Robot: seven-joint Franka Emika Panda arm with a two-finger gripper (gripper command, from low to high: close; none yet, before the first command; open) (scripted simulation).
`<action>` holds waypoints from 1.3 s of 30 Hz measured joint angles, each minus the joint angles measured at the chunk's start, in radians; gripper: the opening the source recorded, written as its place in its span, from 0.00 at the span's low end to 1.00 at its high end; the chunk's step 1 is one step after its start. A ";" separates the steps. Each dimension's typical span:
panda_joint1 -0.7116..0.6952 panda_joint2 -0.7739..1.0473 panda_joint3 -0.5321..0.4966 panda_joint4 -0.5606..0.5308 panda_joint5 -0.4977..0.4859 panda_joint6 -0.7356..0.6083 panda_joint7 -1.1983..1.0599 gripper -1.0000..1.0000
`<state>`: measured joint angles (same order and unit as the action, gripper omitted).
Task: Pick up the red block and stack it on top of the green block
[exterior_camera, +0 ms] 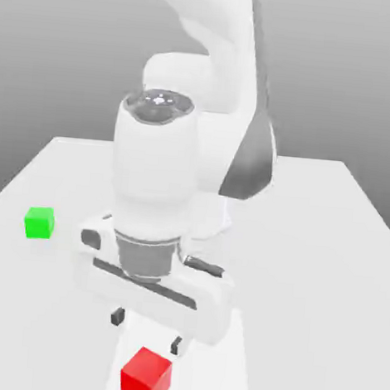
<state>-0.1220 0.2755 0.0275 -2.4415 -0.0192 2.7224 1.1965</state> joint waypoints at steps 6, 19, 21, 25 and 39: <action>0.003 0.106 -0.005 0.015 -0.006 0.087 0.007 0.00; -0.060 -0.118 -0.119 -0.070 -0.047 -0.049 0.165 0.00; -0.095 -0.155 -0.181 -0.101 -0.075 -0.052 0.254 0.00; -0.228 -0.230 -0.279 -0.165 -0.138 -0.058 0.437 0.00; -0.653 -0.472 -0.484 -0.392 -0.238 -0.064 0.995 0.00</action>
<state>-0.7745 -0.1968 -0.4567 -2.8334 -0.2576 2.6587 2.1919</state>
